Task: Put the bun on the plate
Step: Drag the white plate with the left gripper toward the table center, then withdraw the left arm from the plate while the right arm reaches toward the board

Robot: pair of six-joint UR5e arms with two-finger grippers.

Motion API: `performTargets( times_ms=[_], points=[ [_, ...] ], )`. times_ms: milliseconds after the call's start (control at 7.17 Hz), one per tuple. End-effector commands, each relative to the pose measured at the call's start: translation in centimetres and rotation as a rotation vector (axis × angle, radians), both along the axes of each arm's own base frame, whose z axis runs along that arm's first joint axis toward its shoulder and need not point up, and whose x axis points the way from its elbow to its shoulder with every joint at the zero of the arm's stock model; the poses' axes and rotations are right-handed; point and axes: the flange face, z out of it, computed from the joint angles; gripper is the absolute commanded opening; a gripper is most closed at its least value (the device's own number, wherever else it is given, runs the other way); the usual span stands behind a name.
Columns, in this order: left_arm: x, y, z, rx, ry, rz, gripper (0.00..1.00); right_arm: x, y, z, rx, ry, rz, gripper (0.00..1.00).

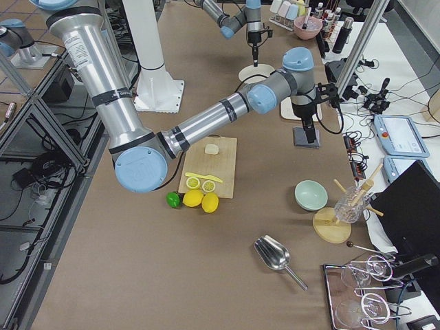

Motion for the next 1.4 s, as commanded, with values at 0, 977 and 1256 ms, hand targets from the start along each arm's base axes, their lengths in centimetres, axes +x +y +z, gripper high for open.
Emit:
performTargets(
  times_ms=[0,977,1256],
  points=[
    [5.0,4.9,-0.8,0.023,-0.002,0.019,0.0,0.0,0.5,1.5,-0.028,0.002,-0.004,1.0],
    [1.3,0.7,0.2,0.046,-0.022,-0.054,0.97,-2.0,2.5,3.2,-0.051,-0.063,-0.079,1.0],
    [-4.1,-2.5,-1.2,0.058,0.0,-0.14,0.97,-3.6,2.6,2.6,-0.038,-0.063,-0.106,1.0]
  ],
)
